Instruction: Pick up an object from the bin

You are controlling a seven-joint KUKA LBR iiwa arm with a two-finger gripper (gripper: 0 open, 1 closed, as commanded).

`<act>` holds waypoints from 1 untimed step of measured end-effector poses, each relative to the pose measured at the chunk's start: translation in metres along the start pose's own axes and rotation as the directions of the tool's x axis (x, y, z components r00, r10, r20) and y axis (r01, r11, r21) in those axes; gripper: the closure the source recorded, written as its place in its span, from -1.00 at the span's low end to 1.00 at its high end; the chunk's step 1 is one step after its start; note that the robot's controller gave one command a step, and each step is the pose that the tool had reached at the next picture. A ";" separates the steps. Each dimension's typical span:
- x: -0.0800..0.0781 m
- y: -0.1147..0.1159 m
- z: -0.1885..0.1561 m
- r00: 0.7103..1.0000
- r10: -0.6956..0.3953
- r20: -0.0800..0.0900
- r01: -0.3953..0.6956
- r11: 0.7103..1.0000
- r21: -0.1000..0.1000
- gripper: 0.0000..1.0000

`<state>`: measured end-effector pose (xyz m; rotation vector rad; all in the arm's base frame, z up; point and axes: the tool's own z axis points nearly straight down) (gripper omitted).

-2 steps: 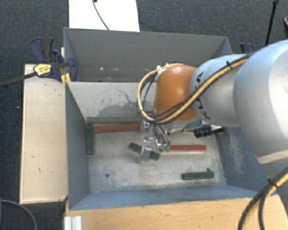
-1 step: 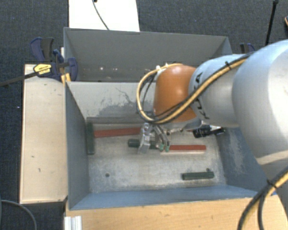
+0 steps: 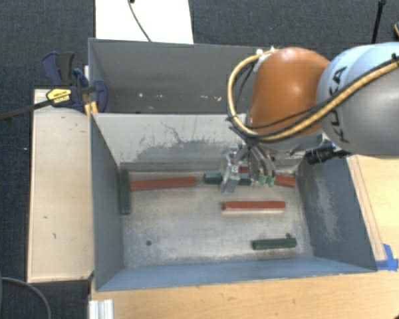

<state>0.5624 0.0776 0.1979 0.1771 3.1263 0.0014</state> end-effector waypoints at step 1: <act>-0.033 -0.031 -0.123 0.943 -0.333 0.001 0.333 0.943 0.000 1.00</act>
Offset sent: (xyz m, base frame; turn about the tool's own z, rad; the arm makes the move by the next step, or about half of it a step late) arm 0.0260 -0.0340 0.1193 -0.3417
